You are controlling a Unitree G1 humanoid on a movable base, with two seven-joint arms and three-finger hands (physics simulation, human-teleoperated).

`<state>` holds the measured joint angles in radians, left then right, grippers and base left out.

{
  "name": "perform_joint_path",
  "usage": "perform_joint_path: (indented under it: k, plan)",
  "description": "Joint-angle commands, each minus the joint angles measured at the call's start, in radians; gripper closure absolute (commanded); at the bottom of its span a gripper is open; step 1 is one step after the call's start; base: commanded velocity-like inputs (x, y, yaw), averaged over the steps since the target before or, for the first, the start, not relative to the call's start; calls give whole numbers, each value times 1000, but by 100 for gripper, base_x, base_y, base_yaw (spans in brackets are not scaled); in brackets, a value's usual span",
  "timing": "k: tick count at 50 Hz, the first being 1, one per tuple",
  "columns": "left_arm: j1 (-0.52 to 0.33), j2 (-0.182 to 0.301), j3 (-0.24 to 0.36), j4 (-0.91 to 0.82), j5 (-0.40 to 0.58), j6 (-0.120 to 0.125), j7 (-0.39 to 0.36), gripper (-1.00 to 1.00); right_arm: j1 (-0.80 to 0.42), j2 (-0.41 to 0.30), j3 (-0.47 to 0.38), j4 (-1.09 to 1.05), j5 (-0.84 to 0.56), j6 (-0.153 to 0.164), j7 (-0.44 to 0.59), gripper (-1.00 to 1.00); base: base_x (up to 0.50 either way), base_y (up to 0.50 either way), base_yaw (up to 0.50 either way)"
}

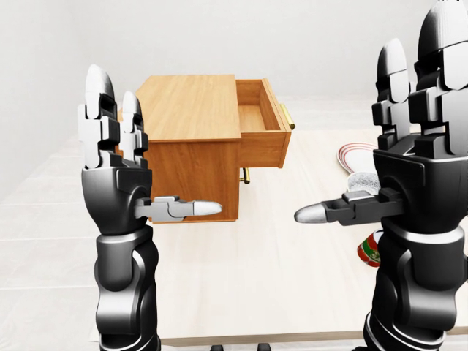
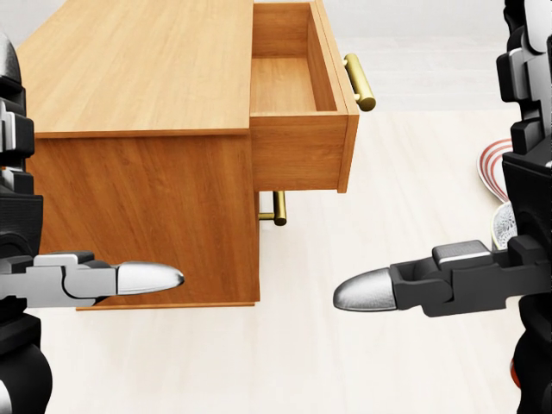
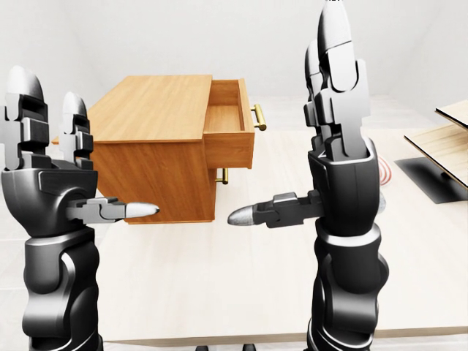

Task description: Close the top drawer of the cabinet.

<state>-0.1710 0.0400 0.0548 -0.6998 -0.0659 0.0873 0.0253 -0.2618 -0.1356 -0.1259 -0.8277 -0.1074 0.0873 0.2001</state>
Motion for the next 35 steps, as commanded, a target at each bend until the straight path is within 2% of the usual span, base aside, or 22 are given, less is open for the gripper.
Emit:
perform_joint_path:
  k: [1, 5, 7, 18, 35]
  plan:
    - [-3, -1, 0, -2, 1, 0, 1, -100, -2, -2, 0, 21, -22, 0, -12, -100, 0, 0, 0]
    - [-3, 8, -17, -25, 18, 0, 4, -100, 0, 5, -2, 54, -25, 0, -19, -100, 0, 0, 0]
    - [0, -7, -8, -28, -1, 0, -5, -100, -1, 9, 0, 72, -24, 0, -24, -100, 0, 0, 0]
    - [-6, 0, 0, -30, -2, 0, -4, -100, -37, 12, 3, 192, -27, 0, -55, -100, 0, 0, 0]
    - [2, -2, -5, -43, -3, 0, -4, -100, 64, 34, 14, 344, -19, 0, -86, -100, 0, 0, 0]
